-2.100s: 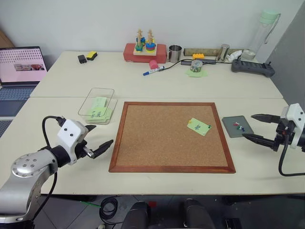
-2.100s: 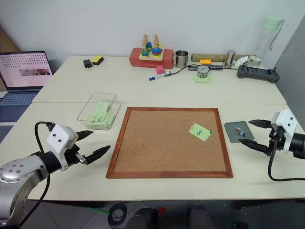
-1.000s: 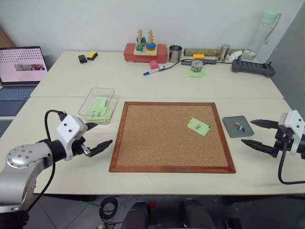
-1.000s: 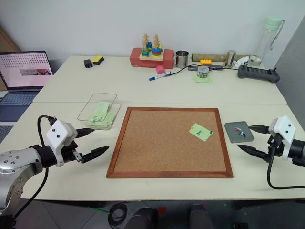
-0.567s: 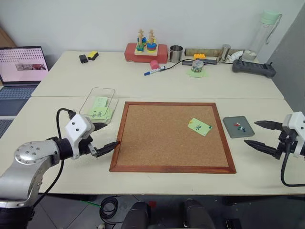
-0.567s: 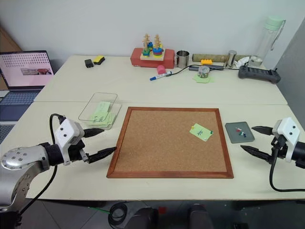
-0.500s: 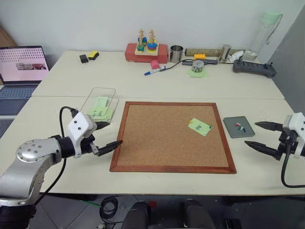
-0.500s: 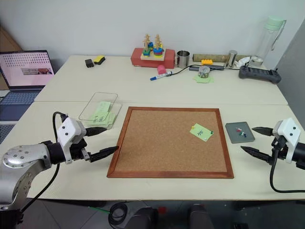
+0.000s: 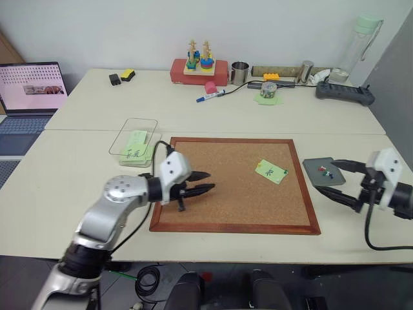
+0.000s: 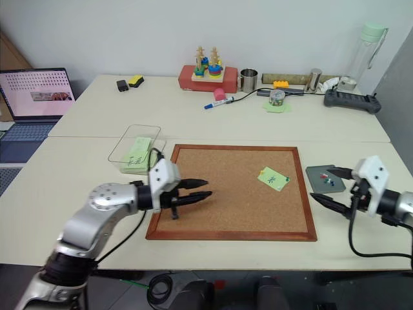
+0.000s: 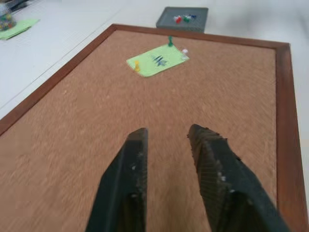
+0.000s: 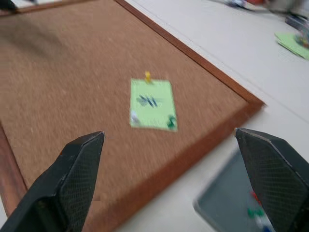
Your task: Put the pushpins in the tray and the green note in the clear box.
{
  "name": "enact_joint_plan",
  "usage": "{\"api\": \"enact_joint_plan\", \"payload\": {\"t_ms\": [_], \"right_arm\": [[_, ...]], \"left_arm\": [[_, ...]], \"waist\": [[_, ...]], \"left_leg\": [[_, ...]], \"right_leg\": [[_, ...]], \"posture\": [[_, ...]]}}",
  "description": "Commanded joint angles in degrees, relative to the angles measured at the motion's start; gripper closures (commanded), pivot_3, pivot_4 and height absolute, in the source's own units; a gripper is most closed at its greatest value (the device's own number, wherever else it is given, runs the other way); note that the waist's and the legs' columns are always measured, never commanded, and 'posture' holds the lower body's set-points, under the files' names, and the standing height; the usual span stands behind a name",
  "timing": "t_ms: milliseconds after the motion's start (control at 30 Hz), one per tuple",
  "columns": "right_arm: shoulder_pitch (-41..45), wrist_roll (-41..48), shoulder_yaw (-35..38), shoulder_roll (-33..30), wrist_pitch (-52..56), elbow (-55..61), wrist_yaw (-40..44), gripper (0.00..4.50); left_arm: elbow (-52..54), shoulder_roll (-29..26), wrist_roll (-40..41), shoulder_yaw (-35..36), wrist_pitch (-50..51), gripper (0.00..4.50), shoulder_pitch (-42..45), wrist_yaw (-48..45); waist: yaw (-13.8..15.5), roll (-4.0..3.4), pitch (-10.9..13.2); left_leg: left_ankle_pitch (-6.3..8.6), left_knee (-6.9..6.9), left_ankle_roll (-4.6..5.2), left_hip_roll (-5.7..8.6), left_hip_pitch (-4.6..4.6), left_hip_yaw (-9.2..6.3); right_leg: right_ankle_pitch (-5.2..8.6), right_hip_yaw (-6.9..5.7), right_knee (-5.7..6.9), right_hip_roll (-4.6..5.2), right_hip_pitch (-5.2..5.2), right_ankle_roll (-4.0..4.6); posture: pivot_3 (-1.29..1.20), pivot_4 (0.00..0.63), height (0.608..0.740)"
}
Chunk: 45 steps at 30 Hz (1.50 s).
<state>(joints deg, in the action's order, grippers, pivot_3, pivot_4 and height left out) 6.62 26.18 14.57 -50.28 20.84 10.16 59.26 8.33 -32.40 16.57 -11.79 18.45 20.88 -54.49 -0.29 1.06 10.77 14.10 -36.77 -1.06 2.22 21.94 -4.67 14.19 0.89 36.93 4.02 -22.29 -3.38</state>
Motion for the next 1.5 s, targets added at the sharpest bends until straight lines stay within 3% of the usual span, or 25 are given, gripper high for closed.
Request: {"api": "enact_joint_plan", "payload": {"t_ms": [33,133,433,800,1500], "right_arm": [[5.4,-0.38,-4.33,1.28,2.21,0.97,-1.18,0.0],[11.38,-3.68,-10.31,2.79,4.01,-1.11,-2.54,0.0],[26.89,-15.29,-23.21,11.03,-0.02,-16.6,-5.02,0.0],[32.58,-20.42,-25.22,16.41,-10.16,-33.2,-3.82,0.0],[34.43,-19.88,-23.95,19.08,-12.62,-39.05,-1.91,3.94]], "left_arm": [[-7.37,3.34,-3.59,-1.34,-6.23,4.05,2.13,1.27],[-14.05,6.35,-5.37,-1.7,-9.61,4.48,3.21,2.45],[-21.93,9.25,-7.45,-2.16,-12.96,4.48,3.32,1.01],[-20.0,9.13,-8.42,-2.21,-12.13,4.48,2.28,1.2],[-17.19,8.98,-9.47,-2.25,-10.78,4.5,1.28,1.21]], "waist": [[0.04,0.0,0.0],[0.06,0.0,0.0],[-0.01,0.0,-0.01],[-0.05,-0.01,-0.02],[-0.3,-0.02,-0.02]], "left_leg": [[0.0,0.0,0.0,0.0,0.03,-0.03],[0.0,-0.02,0.0,0.01,0.07,-0.08],[-0.01,-0.07,-0.01,0.05,0.09,-0.12],[-0.01,-0.09,0.0,0.08,0.07,-0.11],[-0.01,-0.09,0.0,0.08,0.05,-0.13]], "right_leg": [[0.0,-0.02,0.0,0.0,-0.01,0.0],[0.0,-0.05,0.01,0.0,-0.04,0.01],[-0.02,-0.07,0.05,0.01,-0.07,0.01],[-0.07,-0.06,0.08,0.02,-0.05,-0.04],[-0.07,-0.05,0.11,0.01,-0.05,-0.03]], "posture": [[0.0,0.15,0.74],[0.0,0.15,0.74],[0.0,0.15,0.74],[0.0,0.15,0.74],[0.0,0.15,0.74]]}}
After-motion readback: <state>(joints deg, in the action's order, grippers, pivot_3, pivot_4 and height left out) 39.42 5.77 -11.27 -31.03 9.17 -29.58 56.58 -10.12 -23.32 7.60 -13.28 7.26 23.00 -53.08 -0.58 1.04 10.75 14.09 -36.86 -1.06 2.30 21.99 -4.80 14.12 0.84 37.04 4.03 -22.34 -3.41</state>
